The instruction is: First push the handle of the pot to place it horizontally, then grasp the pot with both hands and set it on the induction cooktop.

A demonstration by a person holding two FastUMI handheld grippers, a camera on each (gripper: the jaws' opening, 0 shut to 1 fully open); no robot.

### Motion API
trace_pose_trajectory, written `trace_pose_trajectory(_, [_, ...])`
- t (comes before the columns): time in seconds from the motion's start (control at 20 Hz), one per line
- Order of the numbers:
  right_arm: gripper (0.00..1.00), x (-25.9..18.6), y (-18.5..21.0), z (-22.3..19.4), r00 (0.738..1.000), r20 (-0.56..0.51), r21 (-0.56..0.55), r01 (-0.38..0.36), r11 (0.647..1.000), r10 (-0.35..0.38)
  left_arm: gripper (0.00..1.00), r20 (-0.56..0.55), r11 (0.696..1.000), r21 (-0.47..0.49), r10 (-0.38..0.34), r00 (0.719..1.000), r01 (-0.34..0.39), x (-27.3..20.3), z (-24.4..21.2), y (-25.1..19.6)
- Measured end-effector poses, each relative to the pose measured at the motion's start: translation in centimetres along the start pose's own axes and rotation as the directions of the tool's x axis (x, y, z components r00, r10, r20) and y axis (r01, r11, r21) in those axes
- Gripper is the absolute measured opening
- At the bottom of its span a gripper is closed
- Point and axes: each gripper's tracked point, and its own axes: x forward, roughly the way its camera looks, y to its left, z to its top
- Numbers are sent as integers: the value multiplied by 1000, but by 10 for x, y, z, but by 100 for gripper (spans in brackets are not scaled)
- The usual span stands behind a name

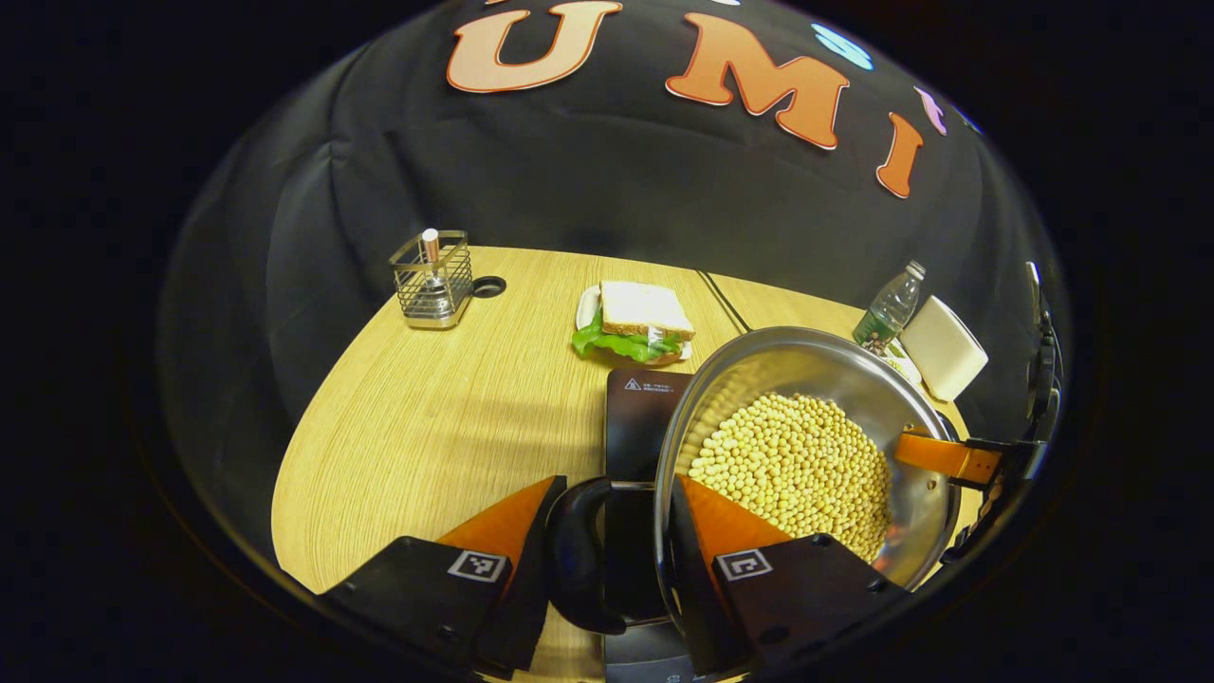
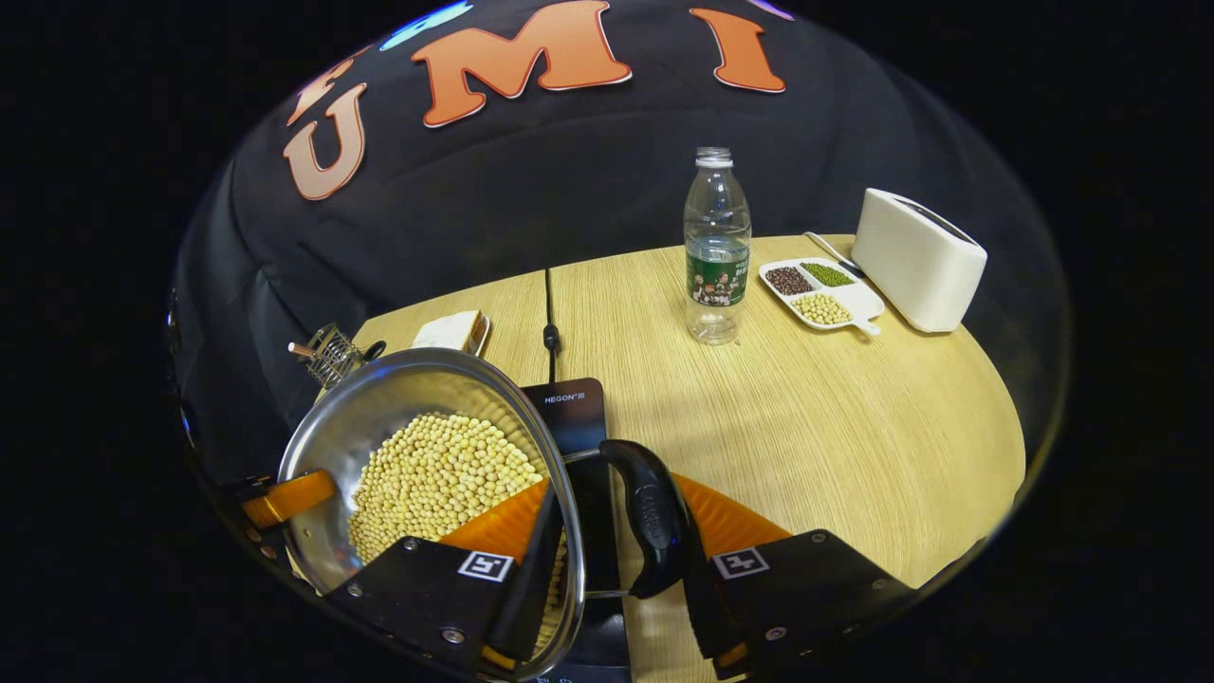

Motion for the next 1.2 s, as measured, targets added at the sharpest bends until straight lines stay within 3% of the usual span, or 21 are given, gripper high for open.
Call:
trace_pose_trajectory(0.15, [64, 3, -1, -2, 1000, -4, -11, 2, 1000, -2, 66, -19, 1000, 7, 4, 1000, -3, 0, 2, 0])
trace_pose_trajectory(0.3, [66, 2, -2, -3, 1000, -1, -15, 2, 1000, -2, 72, -23, 1000, 15, 16, 1000, -16, -2, 2, 1])
trace_pose_trajectory(0.35, [67, 1, -2, -4, 1000, -1, -21, -1, 1000, 1, 68, -26, 1000, 15, 22, 999, -22, -2, 1, 0])
trace_pose_trajectory(0.55, [76, -9, 1, 7, 999, 34, -21, -26, 999, 26, 75, -15, 998, 6, 60, 998, -59, -10, 5, 3])
trace_pose_trajectory(0.65, [85, -16, -6, 8, 999, 40, -34, -22, 999, 24, 79, 25, 995, 22, 96, 995, -97, -21, 18, 9])
trace_pose_trajectory(0.7, [89, -21, -10, 9, 999, 43, -45, -21, 999, 23, 92, 43, 992, 41, 114, 993, -116, -28, 26, 13])
trace_pose_trajectory(0.8, [95, -33, -19, 13, 998, 61, -66, -25, 997, 29, 97, 111, 985, 84, 143, 984, -152, -50, 45, 16])
trace_pose_trajectory(0.85, [95, -40, -23, 18, 996, 81, -69, -30, 997, 36, 92, 154, 980, 101, 155, 976, -172, -64, 59, 16])
trace_pose_trajectory(1.05, [95, -94, -33, 49, 977, 191, -34, -86, 996, 91, 96, 340, 975, 103, 150, 928, -196, -138, 113, -8])
trace_pose_trajectory(1.2, [95, -149, -56, 84, 940, 326, -40, -90, 995, 98, 96, 520, 971, 87, 147, 841, -224, -205, 158, -24])
